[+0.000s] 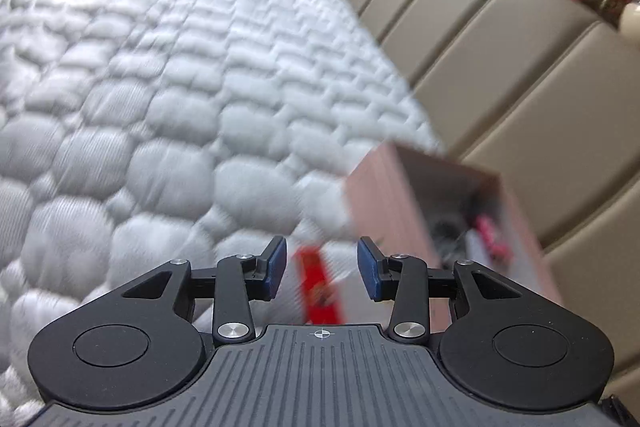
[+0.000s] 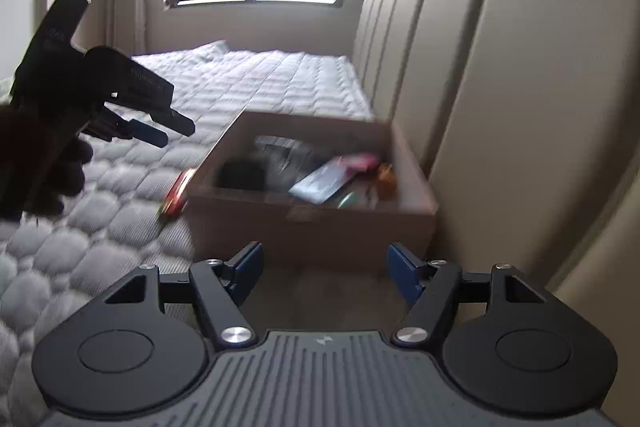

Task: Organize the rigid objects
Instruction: 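Drop the toothpaste tube into the pink box with the right gripper while the left drops the remote in, then grasp the red lighter with the left gripper while the right grasps the white charger plug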

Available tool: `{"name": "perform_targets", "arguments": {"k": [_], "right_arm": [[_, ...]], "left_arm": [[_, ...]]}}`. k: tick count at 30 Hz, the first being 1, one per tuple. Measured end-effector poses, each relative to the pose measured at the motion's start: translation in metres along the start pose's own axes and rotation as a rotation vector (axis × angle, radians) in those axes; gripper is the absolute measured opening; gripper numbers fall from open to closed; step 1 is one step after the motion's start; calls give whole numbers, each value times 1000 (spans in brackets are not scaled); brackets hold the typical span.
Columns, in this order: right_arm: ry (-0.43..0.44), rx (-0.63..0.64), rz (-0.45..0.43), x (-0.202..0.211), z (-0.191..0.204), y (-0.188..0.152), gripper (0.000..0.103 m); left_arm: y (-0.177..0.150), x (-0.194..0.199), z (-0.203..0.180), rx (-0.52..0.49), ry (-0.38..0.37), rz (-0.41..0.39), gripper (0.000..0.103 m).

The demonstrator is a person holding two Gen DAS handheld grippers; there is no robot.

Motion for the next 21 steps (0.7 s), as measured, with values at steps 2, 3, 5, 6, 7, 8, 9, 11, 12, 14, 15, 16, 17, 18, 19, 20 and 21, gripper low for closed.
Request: {"name": "perform_targets", "arguments": {"k": [2, 3, 5, 6, 7, 8, 9, 11, 12, 14, 15, 16, 17, 18, 19, 20, 21], "right_arm": [[18, -3, 23, 1, 6, -13, 70], [25, -3, 35, 1, 8, -20, 70], [30, 3, 49, 2, 12, -29, 70], [31, 5, 51, 2, 13, -31, 70], [34, 5, 54, 3, 14, -33, 70], [39, 3, 57, 5, 14, -35, 70], [44, 3, 59, 6, 14, -36, 71], [47, 7, 59, 9, 14, -38, 74], [44, 10, 58, 10, 13, -39, 74], [43, 14, 58, 11, 13, -42, 75], [45, 12, 61, 11, 12, -43, 75], [47, 9, 66, 12, 12, -45, 75], [50, 7, 70, 12, 12, -46, 75], [53, 6, 73, 12, 12, -47, 75], [55, 5, 74, 12, 13, -47, 75], [56, 4, 74, 11, 13, -48, 75], [57, 2, 74, 11, 13, -49, 75]], "left_arm": [[-11, -4, 5, 0, -18, 45, 43], [-14, -7, 4, 1, -27, 61, 43], [-21, -11, 0, -5, -23, 73, 43], [-21, -11, -2, -7, -20, 74, 43], [-21, -13, -4, -9, -17, 74, 43], [-22, -11, -4, -11, -6, 75, 43], [-21, -14, -5, -13, 13, 72, 43], [-14, -19, -5, -7, 40, 50, 43], [-10, -20, -5, 2, 44, 33, 43], [0, -24, -5, 12, 49, 11, 43], [5, -27, -6, 0, 60, 11, 43], [9, -32, -8, -22, 74, 16, 42], [12, -38, -11, -52, 84, 30, 43], [12, -45, -15, -84, 90, 50, 43], [11, -51, -19, -114, 95, 68, 43], [9, -54, -21, -141, 105, 79, 38], [6, -55, -23, -167, 110, 83, 37]]}}
Point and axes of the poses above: each gripper's, at about its wrist camera, not at the fingertips, and x roughly against the way its jaws point, z to its left, y to its top, the point moved 9 cm from there along -x, roughly the way its jaws point, and after that the axes turned 12 degrees about -x, right-handed, at the moved point
